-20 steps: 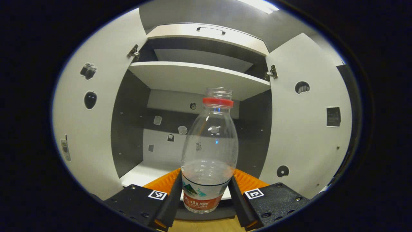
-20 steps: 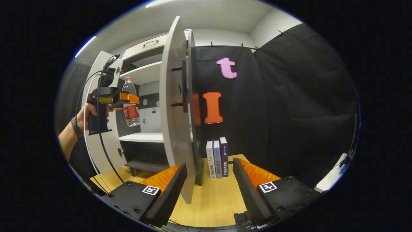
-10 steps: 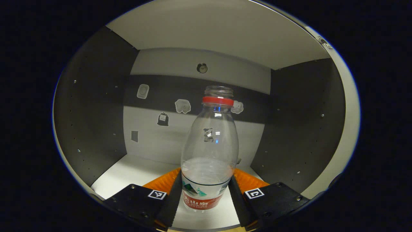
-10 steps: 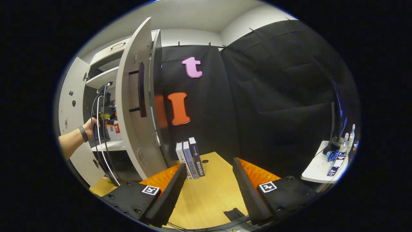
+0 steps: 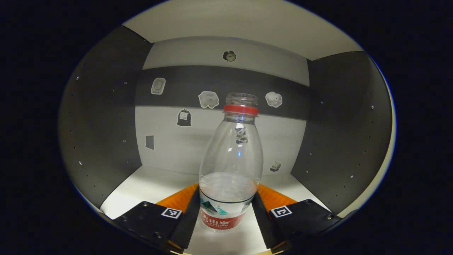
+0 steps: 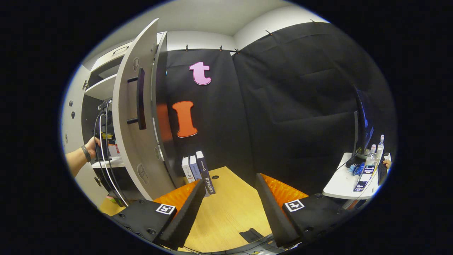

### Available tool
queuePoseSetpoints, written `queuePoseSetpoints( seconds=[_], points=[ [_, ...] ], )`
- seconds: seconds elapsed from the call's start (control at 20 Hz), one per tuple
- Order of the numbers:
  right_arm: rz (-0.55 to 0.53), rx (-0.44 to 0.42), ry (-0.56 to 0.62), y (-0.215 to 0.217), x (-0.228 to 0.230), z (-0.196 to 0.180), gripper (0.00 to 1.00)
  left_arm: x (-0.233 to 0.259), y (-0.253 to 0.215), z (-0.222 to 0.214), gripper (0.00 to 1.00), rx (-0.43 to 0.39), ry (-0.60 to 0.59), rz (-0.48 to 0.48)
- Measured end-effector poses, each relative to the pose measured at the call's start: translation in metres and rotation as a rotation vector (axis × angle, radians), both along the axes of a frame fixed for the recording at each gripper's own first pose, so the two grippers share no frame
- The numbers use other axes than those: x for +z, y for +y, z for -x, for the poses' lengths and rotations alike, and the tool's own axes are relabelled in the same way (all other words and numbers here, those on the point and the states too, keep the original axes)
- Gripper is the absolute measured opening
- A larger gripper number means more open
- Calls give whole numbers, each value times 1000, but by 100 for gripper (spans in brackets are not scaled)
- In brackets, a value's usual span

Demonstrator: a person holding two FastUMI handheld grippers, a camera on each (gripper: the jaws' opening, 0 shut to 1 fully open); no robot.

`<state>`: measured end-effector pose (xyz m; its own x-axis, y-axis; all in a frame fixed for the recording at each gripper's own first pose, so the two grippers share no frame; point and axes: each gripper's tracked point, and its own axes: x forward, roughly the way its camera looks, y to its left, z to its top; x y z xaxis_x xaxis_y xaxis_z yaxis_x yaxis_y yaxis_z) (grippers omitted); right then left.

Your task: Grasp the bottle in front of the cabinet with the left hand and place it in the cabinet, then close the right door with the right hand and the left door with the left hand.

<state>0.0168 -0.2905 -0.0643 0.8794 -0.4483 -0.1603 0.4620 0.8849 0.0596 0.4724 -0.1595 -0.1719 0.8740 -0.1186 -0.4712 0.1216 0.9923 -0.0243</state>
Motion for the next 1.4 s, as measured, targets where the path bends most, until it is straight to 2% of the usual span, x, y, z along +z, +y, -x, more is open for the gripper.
queuePoseSetpoints(
  seconds=[0.2, 0.35, 0.55, 0.75, 0.9, 1.05, 1.2, 1.4],
  points=[
    [-6, 10, -1, 2, -2, -1, 96, 1, 2, 0, 82, 1, -20, 14],
    [-4, 11, 3, 1, -3, 0, 96, 7, 7, 3, 96, 32, -47, 54],
    [-16, 16, 8, 1, -4, 1, 96, 43, 6, 6, 94, 25, -164, 144],
    [-14, 39, 6, 4, -4, 6, 96, 105, 9, 27, 94, 10, -300, 147],
    [-17, 80, 1, 12, 0, 5, 96, 158, 8, 59, 92, 2, -386, 171],
    [-24, 147, -12, 21, 6, -6, 96, 196, 9, 103, 96, -2, -428, 175],
    [-23, 237, -30, 35, 13, -19, 96, 217, 9, 157, 94, 4, -438, 185],
    [-21, 368, -41, 52, 19, -31, 96, 215, 20, 234, 94, 77, -464, 159]
  ],
)
